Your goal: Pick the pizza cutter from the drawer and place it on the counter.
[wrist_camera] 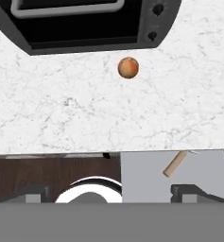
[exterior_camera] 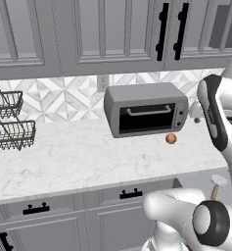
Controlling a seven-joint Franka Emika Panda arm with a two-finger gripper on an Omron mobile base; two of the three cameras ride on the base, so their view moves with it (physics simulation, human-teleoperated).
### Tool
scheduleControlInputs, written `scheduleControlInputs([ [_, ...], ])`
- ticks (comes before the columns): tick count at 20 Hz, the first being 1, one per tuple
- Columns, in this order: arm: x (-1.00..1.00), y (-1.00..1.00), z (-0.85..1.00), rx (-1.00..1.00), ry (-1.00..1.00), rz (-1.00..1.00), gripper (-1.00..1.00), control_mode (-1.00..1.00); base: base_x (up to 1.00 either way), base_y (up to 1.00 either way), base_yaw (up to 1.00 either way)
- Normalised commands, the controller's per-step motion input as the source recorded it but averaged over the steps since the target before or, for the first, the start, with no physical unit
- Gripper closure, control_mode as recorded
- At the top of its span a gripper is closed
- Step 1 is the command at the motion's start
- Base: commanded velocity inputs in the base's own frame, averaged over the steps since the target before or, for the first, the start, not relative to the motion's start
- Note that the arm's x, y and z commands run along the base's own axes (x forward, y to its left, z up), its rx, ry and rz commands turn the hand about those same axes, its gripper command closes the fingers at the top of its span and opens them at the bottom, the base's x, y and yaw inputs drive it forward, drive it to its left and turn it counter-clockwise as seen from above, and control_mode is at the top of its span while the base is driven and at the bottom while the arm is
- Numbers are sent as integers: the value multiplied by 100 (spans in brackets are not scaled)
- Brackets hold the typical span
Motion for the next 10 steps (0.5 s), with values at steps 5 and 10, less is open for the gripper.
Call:
scheduleControlInputs([
  [5, -10, -99, -57, -7, 0, -1, -100, -100, 0, 0, 0],
  [10, -16, -92, -84, -15, 0, -1, -100, -100, 0, 0, 0],
])
